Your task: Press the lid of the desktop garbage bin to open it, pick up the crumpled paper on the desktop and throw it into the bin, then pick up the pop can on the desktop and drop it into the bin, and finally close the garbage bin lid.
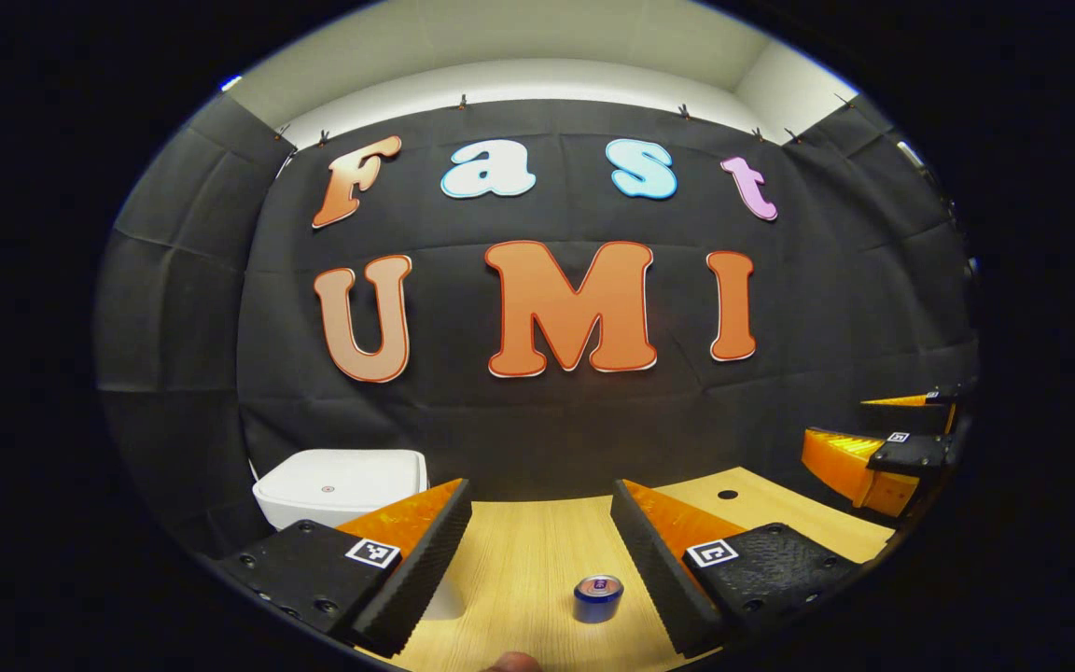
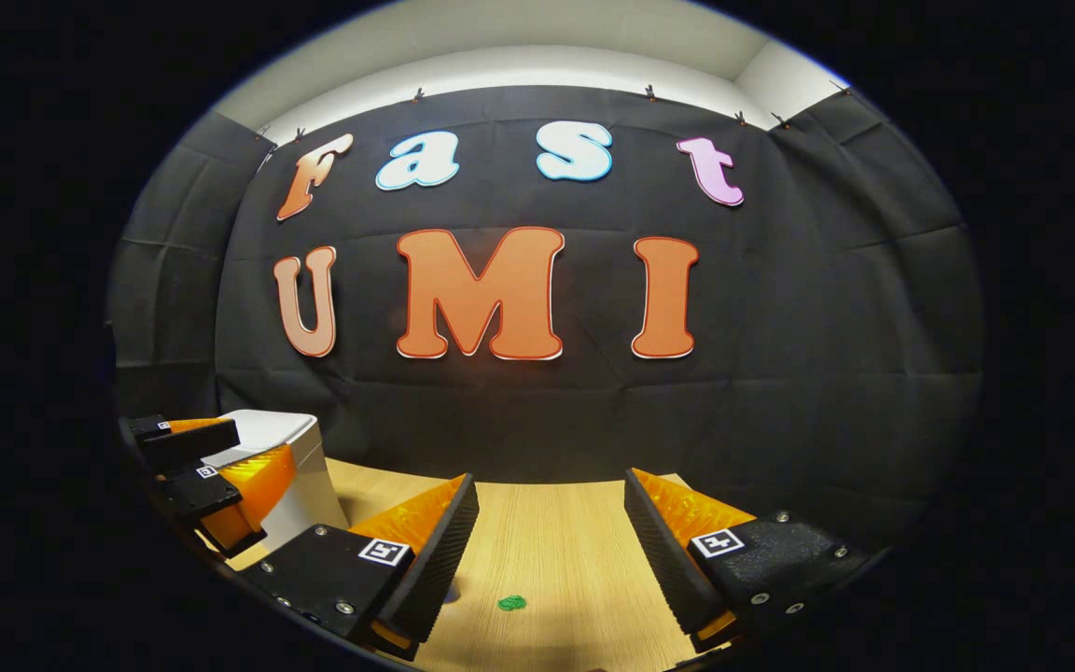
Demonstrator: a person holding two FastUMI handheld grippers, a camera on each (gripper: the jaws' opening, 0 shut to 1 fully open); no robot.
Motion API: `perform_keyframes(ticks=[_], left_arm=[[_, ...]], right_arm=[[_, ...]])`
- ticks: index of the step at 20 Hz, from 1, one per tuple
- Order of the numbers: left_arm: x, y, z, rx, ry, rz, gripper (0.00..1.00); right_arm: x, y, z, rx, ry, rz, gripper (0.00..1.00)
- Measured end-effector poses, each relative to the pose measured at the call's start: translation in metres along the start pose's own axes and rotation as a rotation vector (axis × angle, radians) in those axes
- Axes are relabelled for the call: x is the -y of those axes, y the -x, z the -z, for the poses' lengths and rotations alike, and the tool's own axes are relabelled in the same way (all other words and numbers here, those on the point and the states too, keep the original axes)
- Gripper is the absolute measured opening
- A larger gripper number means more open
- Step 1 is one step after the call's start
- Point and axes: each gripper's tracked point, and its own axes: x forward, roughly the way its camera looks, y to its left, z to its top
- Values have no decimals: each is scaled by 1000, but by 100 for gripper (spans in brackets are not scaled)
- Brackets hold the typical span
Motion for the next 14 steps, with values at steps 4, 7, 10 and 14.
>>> perform_keyframes(ticks=[4,7,10,14], left_arm=[[-13,-7,1,-9,-29,-44,99],[-51,-18,1,-16,-48,-148,88],[-88,-23,7,-47,-53,-229,69],[-137,-29,-12,-7,-55,-329,52]], right_arm=[[0,-7,6,-20,-2,-3,94],[-2,-14,10,-31,-1,-6,94],[-7,-18,11,-32,1,-20,94],[-17,-25,13,-35,12,-43,94]])
